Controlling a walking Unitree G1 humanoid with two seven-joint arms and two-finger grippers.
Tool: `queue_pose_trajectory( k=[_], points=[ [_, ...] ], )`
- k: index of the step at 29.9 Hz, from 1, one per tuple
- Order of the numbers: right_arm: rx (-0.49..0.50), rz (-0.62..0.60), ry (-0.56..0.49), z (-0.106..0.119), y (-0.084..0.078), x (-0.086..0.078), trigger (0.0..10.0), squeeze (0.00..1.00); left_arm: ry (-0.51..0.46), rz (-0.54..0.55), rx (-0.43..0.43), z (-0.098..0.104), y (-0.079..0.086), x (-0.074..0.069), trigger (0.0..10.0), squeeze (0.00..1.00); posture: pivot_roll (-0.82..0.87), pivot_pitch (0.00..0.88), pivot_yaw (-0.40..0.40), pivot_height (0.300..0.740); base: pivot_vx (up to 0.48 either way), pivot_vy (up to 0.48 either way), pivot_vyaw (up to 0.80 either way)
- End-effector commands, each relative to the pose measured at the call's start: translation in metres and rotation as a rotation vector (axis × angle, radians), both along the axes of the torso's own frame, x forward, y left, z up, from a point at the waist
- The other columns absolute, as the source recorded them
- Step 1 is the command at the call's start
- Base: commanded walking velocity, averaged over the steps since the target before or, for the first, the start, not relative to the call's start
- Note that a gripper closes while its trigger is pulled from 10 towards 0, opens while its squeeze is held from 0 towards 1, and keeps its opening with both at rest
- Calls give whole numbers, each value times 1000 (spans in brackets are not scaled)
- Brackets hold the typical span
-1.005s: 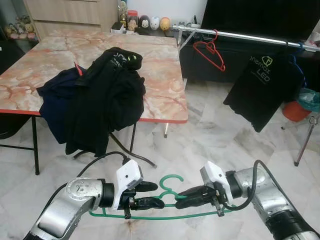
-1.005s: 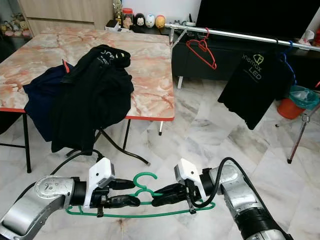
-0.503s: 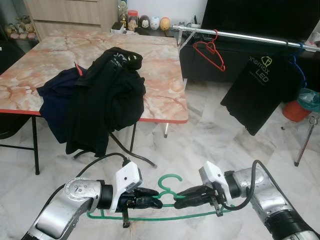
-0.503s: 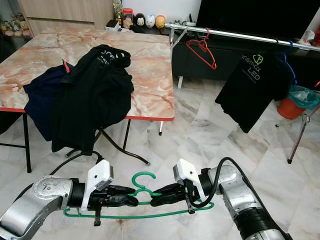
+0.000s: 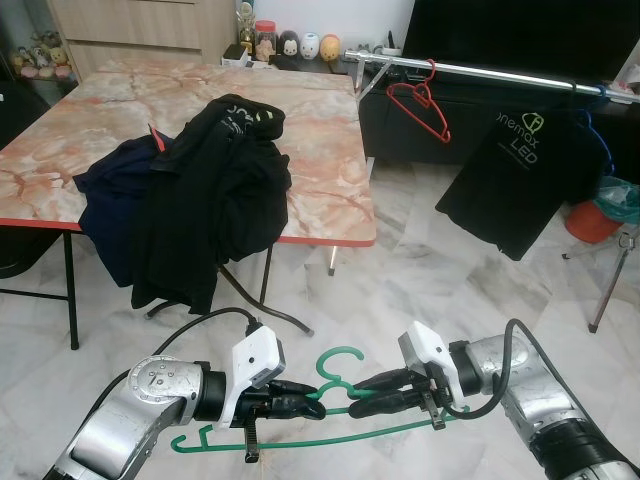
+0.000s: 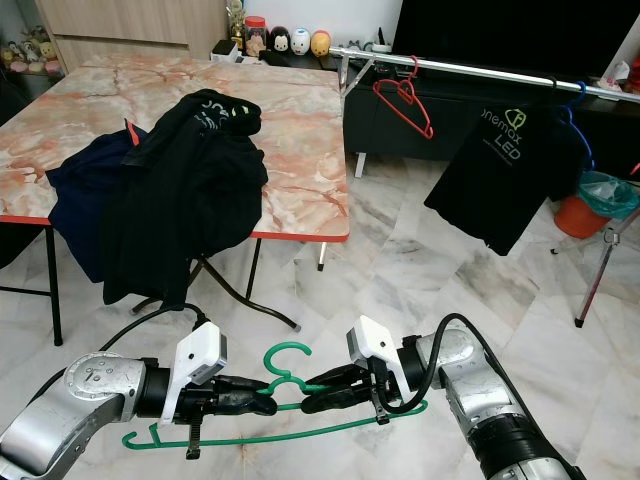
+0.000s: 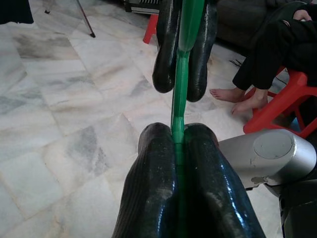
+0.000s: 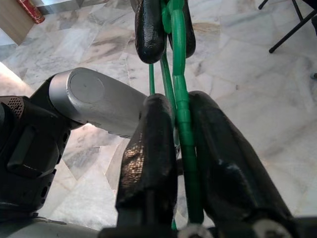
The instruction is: Hang hanger
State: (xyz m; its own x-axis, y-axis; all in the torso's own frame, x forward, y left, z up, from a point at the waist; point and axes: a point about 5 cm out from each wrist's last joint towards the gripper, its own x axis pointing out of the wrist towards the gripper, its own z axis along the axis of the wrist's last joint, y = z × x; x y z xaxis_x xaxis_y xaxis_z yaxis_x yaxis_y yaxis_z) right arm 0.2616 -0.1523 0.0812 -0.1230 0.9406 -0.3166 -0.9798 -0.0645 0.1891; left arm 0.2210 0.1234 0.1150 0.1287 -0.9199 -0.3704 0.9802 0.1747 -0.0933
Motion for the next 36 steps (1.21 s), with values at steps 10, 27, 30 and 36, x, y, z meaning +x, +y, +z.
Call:
queue_pose_trajectory(
  k=[10, 27, 30, 36],
  points=[
    [-1, 30, -12, 5, -1, 1, 10000, 1000, 17, 6, 32, -10, 3, -1, 0, 0, 70, 0, -117, 740, 0, 0, 0],
    [-165, -361, -229, -15, -12, 32, 10000, 0, -15, 90, 179, -37, 30, -1, 0, 0, 63, 0, -122, 740, 0, 0, 0],
    [-238, -540, -272, -24, -20, 40, 10000, 0, -71, 208, 212, -47, 40, 5, 10000, 0, 67, 0, -121, 740, 0, 0, 0],
    [-337, -998, -208, -55, -39, 40, 10000, 0, -74, 519, 221, -79, 69, 1, 10000, 0, 68, 0, -115, 740, 0, 0, 0]
  ],
)
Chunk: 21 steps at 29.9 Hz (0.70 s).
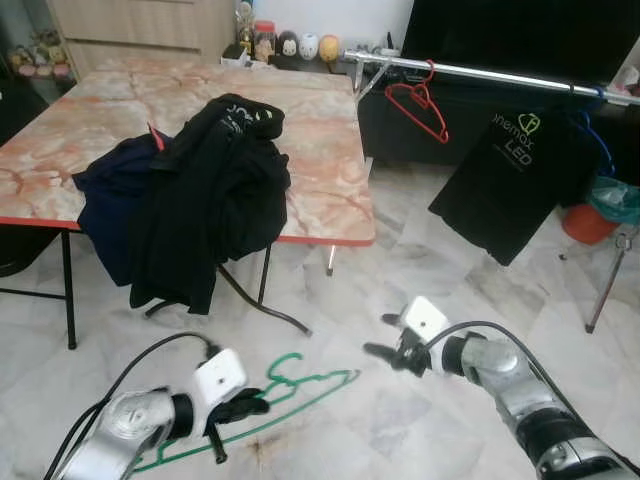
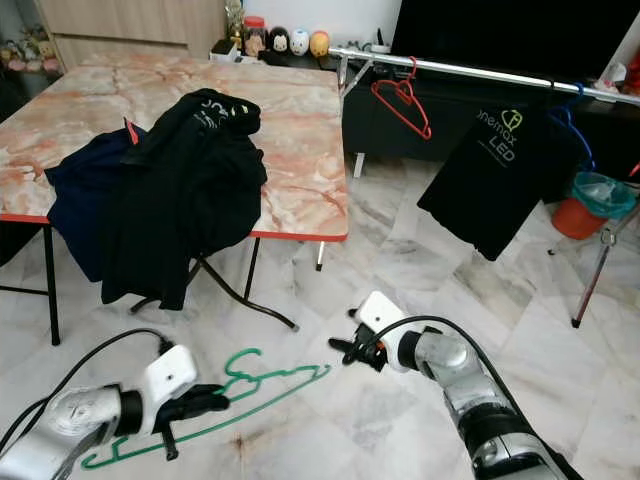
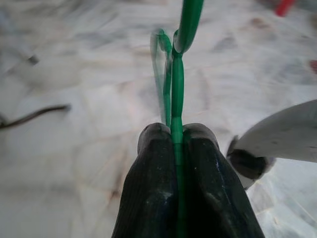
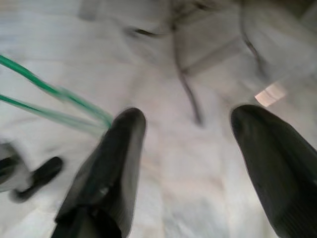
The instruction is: Hang hanger
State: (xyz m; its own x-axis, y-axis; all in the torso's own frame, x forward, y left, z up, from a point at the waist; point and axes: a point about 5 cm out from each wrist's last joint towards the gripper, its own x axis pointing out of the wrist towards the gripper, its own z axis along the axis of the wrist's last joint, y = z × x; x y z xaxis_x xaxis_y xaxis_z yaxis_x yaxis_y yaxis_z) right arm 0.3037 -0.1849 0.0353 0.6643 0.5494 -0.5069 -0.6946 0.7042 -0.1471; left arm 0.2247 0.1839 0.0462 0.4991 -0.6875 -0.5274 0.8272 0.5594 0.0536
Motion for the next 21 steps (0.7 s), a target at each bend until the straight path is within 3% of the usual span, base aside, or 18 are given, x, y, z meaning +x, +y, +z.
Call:
queue_pose_trajectory(
  k=[1, 5, 8, 9, 11, 12, 14, 17, 19, 21],
  points=[
    [17, -159, 8, -10, -7, -2, 10000, 0, -15, 105, 1, -11, 8, -2, 10000, 0, 68, 0, -115, 740, 0, 0, 0],
    [39, -416, 80, -42, -7, -23, 10000, 0, -26, 445, 53, -46, 37, -12, 10000, 0, 69, 0, -109, 740, 0, 0, 0],
    [35, -529, 147, -61, -6, -40, 10000, 0, 35, 598, 95, -69, 50, -27, 10000, 0, 69, 0, -107, 740, 0, 0, 0],
    [35, -529, 147, -61, -6, -40, 10000, 0, 35, 598, 95, -69, 50, -27, 10000, 0, 69, 0, -107, 740, 0, 0, 0],
    [32, -650, 233, -80, -8, -61, 10000, 0, 130, 771, 98, -89, 61, -45, 10000, 0, 63, 0, -104, 740, 0, 0, 0],
    [32, -650, 233, -80, -8, -61, 10000, 0, 130, 771, 98, -89, 61, -45, 10000, 0, 63, 0, -104, 740, 0, 0, 0],
    [4, -758, 332, -100, -10, -89, 10000, 0, 214, 945, 119, -106, 71, -66, 10000, 0, 60, 0, -101, 740, 0, 0, 0],
    [-1, -789, 359, -104, -10, -97, 10000, 0, 230, 984, 127, -110, 73, -72, 10000, 0, 60, 0, -101, 740, 0, 0, 0],
    [-35, -827, 426, -117, -9, -119, 10000, 0, 274, 1081, 143, -119, 76, -85, 10000, 0, 69, 0, -101, 740, 0, 0, 0],
    [-22, -838, 447, -122, -7, -128, 10000, 0, 293, 1116, 155, -124, 76, -90, 10000, 0, 69, 0, -101, 740, 0, 0, 0]
  ],
)
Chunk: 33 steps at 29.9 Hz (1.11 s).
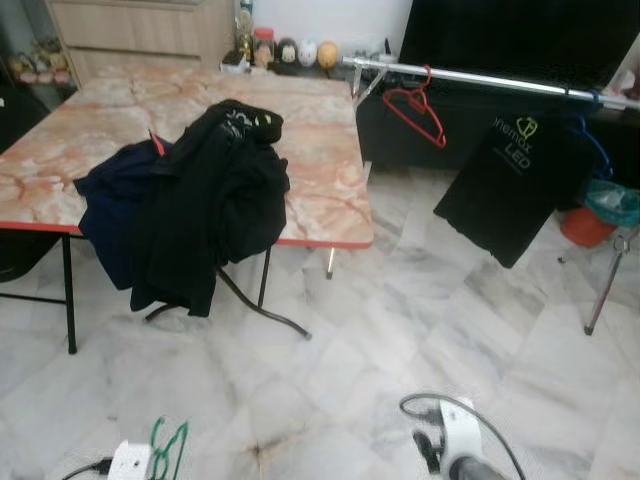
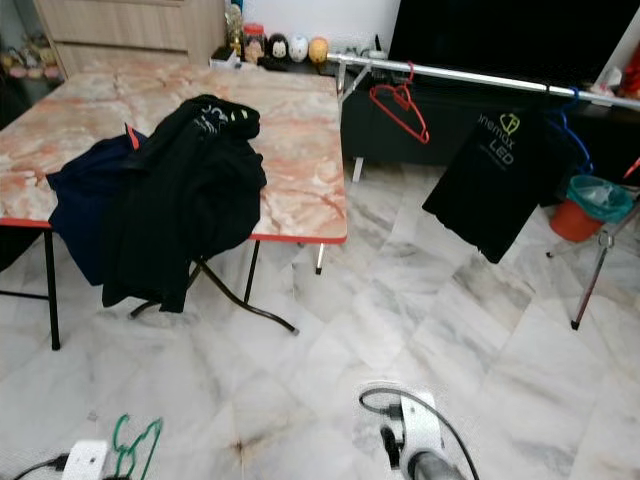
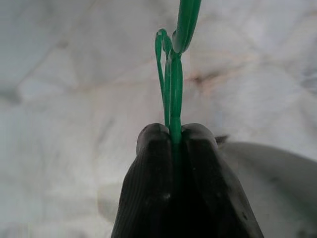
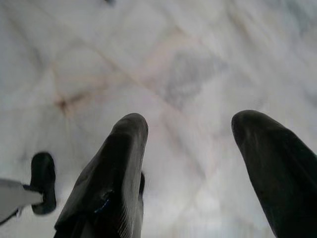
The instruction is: Hang hanger
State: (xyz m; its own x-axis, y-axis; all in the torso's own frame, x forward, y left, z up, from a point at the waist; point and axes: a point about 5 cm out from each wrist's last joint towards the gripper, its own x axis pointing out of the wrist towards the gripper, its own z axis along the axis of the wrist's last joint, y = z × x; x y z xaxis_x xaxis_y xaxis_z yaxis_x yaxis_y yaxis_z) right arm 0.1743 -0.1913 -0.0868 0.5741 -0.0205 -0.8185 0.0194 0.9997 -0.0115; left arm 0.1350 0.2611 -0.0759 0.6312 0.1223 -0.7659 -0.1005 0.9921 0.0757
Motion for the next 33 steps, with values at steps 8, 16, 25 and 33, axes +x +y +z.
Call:
queue_pose_trajectory(
  k=[8, 16, 25, 33],
  points=[
    [47, -202, -45, 2, -8, 2, 10000, 0, -49, 76, -11, 1, -2, 12, 10000, 0, 90, 0, -87, 740, 0, 0, 0],
    [57, -212, -29, 1, -6, 1, 10000, 0, -60, 37, -34, 1, -13, 24, 10000, 0, 99, 0, -75, 740, 0, 0, 0],
    [59, -225, -32, 1, -7, 1, 10000, 0, -63, 1, -42, 1, -19, 27, 10000, 0, 80, 0, -69, 740, 0, -182, 0],
    [50, -224, -34, -1, -12, -8, 10000, 0, -60, -8, -57, -1, -26, 28, 10000, 0, 51, 0, -62, 740, 0, -348, 0]
  ],
)
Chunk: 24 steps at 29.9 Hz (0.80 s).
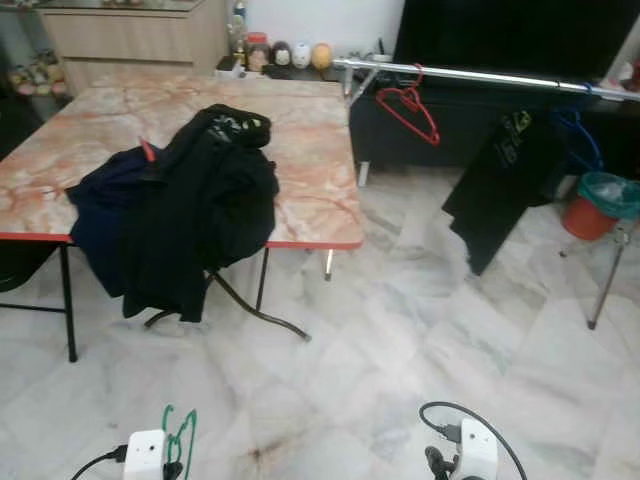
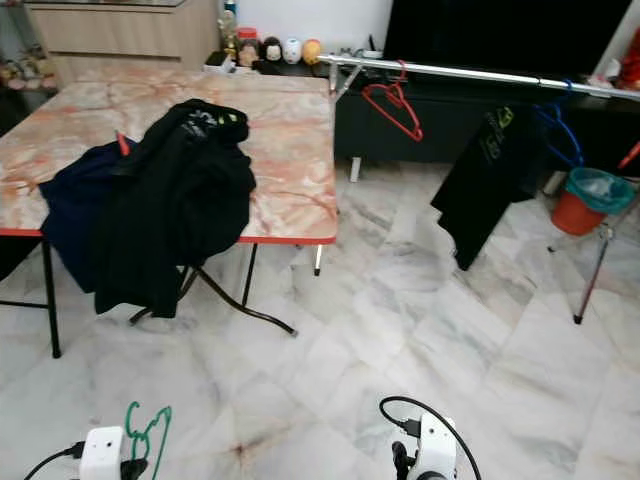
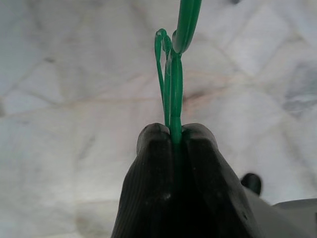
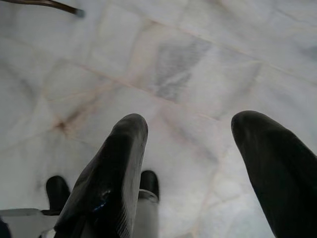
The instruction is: Hang hanger
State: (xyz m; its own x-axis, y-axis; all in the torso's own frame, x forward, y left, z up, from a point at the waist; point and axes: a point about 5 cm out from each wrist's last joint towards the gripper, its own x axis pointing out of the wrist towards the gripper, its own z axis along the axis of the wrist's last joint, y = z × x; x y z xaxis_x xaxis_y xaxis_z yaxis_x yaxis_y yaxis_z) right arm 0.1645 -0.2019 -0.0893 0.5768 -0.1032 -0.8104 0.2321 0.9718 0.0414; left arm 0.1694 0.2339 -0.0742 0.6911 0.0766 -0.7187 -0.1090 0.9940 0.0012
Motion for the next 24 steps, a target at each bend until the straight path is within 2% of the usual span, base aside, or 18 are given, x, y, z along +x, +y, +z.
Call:
queue_pose_trajectory(
  k=[1, 12, 24],
  points=[
    [-3, -9, -14, 1, -2, 2, 10000, 0, 21, -13, 10, -3, 1, -6, 10000, 0, 51, 0, -62, 740, 0, -394, 0],
    [-6, -6, -2, 0, -2, -1, 10000, 0, 30, -24, 9, -4, 0, -7, 10000, 0, 35, 0, -51, 740, 0, -393, 0],
    [-6, 16, -5, 1, 3, 3, 10000, 0, 34, -76, 13, -4, -11, 1, 10000, 0, 3, 0, -30, 740, 0, -402, 0]
  ],
)
